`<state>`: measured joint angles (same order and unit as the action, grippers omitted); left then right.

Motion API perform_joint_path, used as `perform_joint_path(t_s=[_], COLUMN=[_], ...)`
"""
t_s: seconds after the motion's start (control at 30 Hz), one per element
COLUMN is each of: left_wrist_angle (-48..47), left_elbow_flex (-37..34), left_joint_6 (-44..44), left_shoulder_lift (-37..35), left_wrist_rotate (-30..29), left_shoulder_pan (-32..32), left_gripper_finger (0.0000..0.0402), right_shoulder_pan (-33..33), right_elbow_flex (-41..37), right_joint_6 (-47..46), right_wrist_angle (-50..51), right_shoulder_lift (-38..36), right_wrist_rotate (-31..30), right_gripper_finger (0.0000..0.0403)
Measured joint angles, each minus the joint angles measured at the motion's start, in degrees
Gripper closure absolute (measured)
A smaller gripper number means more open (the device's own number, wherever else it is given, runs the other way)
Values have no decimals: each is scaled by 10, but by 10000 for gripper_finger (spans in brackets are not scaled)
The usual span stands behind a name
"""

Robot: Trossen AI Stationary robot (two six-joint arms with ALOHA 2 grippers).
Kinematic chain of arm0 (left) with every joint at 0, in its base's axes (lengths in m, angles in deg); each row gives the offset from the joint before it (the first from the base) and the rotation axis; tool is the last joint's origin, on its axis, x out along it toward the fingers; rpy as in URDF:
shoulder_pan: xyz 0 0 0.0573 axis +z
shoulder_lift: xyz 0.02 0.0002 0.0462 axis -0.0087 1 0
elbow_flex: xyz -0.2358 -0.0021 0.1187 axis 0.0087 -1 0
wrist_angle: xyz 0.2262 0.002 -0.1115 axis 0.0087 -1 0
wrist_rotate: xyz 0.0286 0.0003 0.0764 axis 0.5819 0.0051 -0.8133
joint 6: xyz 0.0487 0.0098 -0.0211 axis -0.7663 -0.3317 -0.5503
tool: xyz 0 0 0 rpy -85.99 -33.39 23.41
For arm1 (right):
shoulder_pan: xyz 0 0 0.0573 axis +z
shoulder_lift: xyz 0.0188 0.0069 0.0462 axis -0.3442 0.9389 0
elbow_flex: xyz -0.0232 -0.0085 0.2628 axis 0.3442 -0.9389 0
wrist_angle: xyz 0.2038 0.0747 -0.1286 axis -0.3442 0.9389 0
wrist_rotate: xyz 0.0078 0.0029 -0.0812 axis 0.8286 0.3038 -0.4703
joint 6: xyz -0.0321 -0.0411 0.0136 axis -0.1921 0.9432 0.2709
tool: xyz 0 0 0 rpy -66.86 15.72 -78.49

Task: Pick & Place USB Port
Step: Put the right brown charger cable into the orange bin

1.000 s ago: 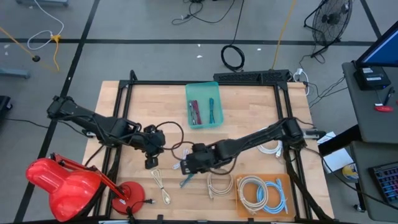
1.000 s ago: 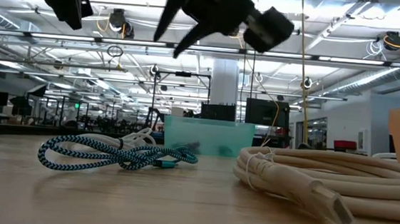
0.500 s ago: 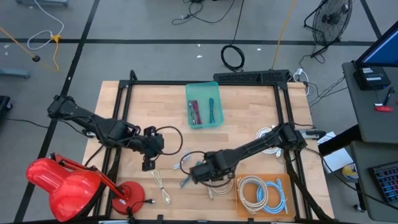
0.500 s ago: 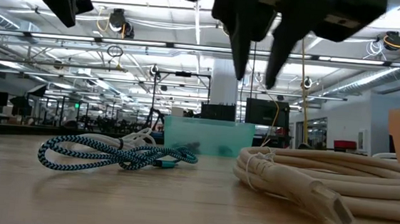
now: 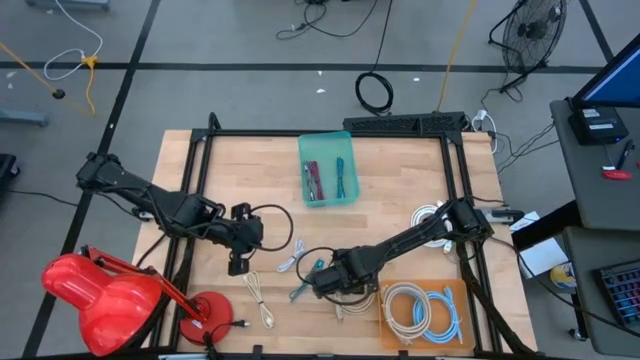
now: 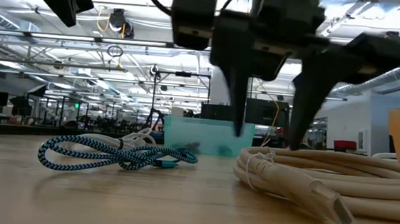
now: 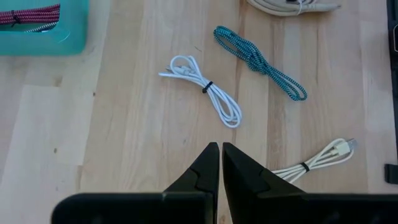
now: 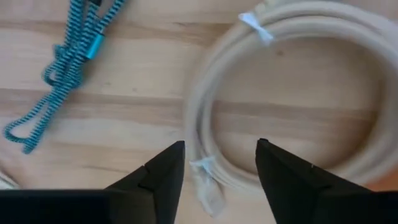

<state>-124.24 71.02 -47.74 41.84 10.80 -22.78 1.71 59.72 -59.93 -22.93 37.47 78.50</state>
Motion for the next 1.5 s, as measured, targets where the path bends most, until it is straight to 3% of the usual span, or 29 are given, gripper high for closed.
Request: perform_joint_path(t_s=[0.23,0.73,0.87,1.1,1.33,1.5], left_wrist_angle=[0,-10,-10,-10,0,22], left_elbow_flex=[0,0,0,0,0,0], left_joint_6=[0,-9,-11,-12,-15,-15], left_shoulder_lift=[0,0,0,0,0,0], left_wrist_rotate=[2,2,2,-9,-14,-14], left_shoulder_pan=[0,0,0,0,0,0], left_gripper_finger=[380,380,380,380,380,380], right_shoulder_pan=[-12,-15,-15,-17,-38,-43], right_elbow_flex=[-34,-95,-96,-96,-34,97], right_joint_6=[1,-20,-12,44,144,197], right_wrist_angle=[-43,-110,-108,-142,-133,1], right_shoulder_lift=[0,-4,-3,-2,-3,-6], right_wrist_rotate=[-26,-32,-32,-30,-4,-25], right_gripper_finger=[193,210,253,376,376,376])
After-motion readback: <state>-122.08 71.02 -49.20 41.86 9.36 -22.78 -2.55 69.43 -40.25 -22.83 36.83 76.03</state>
